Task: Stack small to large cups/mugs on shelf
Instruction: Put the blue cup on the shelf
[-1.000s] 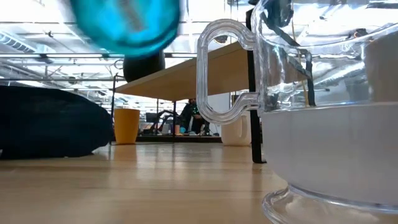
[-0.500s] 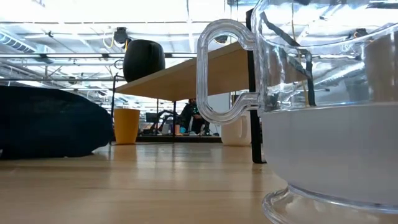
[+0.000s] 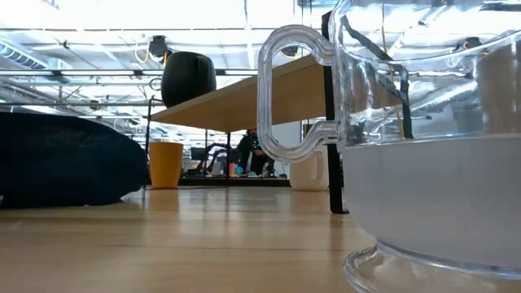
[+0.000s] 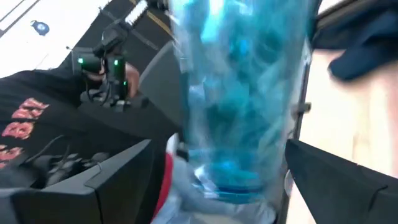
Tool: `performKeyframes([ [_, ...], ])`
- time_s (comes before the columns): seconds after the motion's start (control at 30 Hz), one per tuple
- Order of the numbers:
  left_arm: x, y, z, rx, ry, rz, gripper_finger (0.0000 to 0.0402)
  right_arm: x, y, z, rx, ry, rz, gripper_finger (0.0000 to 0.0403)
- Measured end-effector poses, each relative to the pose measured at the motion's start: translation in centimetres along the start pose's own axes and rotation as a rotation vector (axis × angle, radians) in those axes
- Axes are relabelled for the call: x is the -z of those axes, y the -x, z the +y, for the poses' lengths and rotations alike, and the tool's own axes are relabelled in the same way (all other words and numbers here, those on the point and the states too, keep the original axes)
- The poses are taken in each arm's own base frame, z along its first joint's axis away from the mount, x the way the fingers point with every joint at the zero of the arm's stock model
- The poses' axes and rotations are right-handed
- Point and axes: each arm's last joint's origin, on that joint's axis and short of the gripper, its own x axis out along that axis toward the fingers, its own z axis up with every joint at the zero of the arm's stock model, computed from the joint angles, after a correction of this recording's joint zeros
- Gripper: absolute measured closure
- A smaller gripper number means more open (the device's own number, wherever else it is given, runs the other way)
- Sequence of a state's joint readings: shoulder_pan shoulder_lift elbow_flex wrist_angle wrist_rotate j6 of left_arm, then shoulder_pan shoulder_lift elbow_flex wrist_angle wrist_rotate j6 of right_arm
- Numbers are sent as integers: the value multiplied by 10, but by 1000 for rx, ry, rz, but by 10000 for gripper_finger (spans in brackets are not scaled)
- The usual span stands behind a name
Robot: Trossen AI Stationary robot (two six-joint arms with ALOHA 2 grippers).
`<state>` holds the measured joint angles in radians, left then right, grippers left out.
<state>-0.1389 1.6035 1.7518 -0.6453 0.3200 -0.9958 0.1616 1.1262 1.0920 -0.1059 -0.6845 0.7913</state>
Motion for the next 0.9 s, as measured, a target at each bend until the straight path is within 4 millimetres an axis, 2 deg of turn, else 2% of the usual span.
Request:
performKeyframes([
  [0.17,0,0,-2,34,1,12,398,1,-15,-10,-34,-29,73,47],
  [0.47,1,0,-2,41,2,32,398,-6,-28,-11,-171,-47,110,47],
  [0.9,-1,0,-4,48,-19,4,399,-6,-38,-19,-168,-73,130,47],
])
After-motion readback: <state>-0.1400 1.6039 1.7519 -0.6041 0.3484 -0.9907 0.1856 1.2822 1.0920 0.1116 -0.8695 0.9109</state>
